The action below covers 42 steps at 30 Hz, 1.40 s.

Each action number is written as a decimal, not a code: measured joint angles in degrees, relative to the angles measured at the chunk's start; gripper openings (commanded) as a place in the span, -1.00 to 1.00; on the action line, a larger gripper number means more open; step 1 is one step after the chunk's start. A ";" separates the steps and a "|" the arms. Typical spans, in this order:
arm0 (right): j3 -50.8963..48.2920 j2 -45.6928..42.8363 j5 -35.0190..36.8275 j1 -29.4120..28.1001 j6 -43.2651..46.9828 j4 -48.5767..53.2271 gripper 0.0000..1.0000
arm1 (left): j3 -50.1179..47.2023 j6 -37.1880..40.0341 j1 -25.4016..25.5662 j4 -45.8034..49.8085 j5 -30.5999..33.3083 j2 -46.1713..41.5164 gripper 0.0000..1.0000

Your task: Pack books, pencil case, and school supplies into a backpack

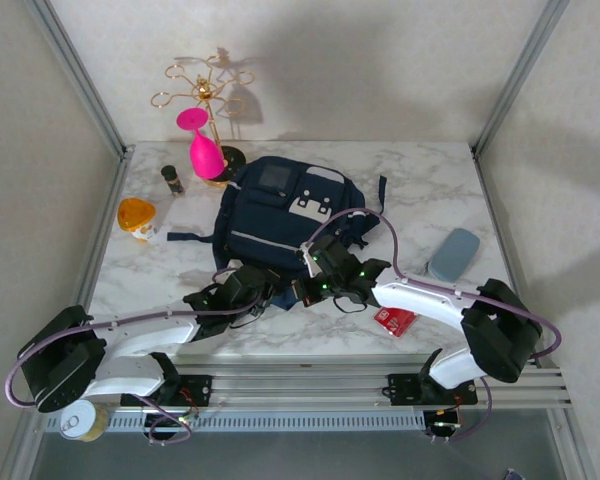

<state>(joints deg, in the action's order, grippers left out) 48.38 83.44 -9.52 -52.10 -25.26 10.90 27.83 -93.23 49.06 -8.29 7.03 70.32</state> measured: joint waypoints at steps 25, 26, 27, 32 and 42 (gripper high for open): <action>-6.05 -1.73 9.40 21.86 -3.48 -5.11 -1.00 | -5.03 19.32 -22.99 15.69 -8.90 -18.86 -1.00; -6.05 -1.25 10.01 22.23 -3.23 -4.90 -1.00 | -5.03 19.78 -23.32 15.89 -8.59 -18.86 -1.00; -6.05 -1.14 10.32 22.18 -2.99 -4.46 -1.00 | -5.03 20.06 -23.41 15.93 -8.50 -18.84 -1.00; -5.90 -2.34 10.93 21.18 -1.46 -2.32 -0.97 | -5.03 21.31 -23.39 15.89 -8.59 -18.71 -1.00; 1.05 -3.21 4.22 21.07 -0.44 -1.18 -0.20 | -3.58 24.83 -22.91 16.61 -8.68 -17.25 -0.46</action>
<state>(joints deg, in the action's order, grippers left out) 49.43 80.23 -5.30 -31.03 -25.69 9.72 24.25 -68.40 26.15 8.32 -1.65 53.08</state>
